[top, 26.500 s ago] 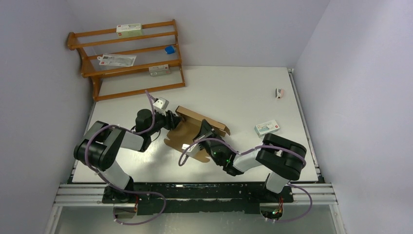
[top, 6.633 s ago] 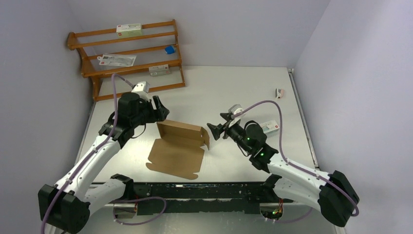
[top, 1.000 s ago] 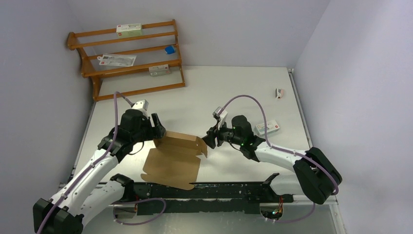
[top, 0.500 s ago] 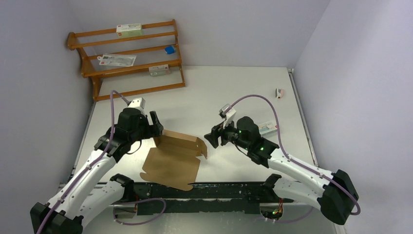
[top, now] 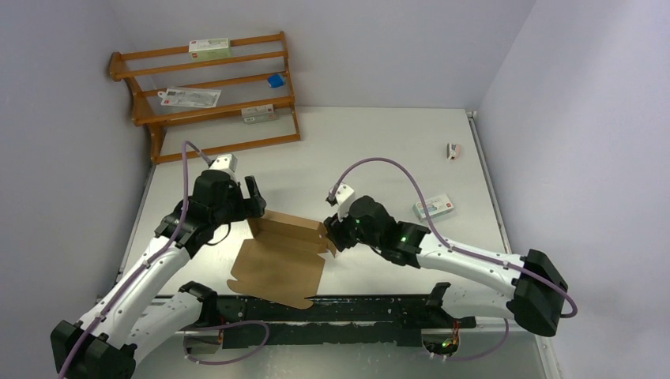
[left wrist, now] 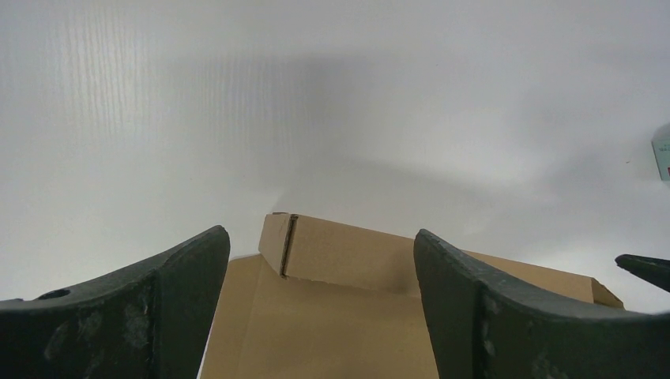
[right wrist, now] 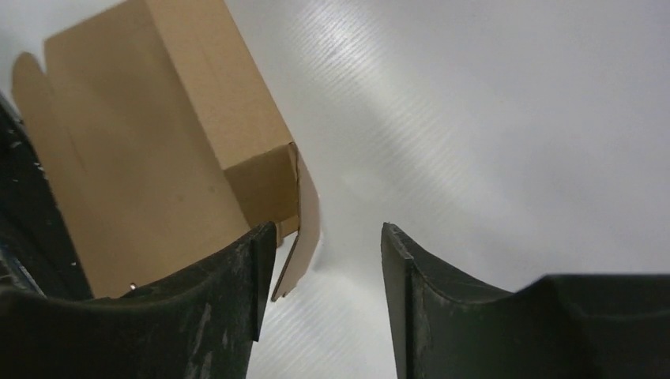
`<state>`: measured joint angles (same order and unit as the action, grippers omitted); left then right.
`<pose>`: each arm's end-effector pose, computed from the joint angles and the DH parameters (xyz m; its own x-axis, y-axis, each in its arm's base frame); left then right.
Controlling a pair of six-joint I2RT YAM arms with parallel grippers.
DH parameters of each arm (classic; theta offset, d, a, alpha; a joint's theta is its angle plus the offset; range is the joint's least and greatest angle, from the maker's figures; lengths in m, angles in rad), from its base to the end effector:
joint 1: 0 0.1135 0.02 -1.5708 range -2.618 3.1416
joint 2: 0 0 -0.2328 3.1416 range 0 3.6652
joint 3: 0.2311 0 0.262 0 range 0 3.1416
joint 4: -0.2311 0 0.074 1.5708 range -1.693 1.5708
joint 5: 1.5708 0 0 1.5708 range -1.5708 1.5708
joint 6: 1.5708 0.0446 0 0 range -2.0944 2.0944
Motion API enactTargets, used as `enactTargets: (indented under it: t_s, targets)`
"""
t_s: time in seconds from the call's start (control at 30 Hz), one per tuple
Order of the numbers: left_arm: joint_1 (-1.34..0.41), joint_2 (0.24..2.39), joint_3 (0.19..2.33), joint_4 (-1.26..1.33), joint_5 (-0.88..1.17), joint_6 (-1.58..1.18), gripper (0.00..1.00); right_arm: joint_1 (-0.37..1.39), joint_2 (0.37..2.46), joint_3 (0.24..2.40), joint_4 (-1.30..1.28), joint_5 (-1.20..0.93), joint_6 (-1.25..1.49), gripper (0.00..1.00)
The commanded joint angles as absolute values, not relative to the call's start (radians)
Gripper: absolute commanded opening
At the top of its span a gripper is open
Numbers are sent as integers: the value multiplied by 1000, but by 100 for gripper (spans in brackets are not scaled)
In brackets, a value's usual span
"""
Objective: Fold the paper box
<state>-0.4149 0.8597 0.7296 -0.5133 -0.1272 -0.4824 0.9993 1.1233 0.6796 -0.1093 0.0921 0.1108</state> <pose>0.2067 -0.0848 0.2454 -0.6288 -0.2259 -0.7441 0.0173 0.9526 -0.3037 0.1528 0.2300 0.2059 -0.3703 -0.3722 -0.8511 -0.7589 0.6496 0.0461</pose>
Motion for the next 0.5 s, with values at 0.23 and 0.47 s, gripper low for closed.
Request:
enactTargets:
  t_s: [0.23,0.47]
  targets:
    - [-410,886,738,-474,-107,-477,90,1008,1252,756,-22,150,9,30]
    - [-410,875,807,-502,-206,-456,93,952,1335,777,157,127,-112,7]
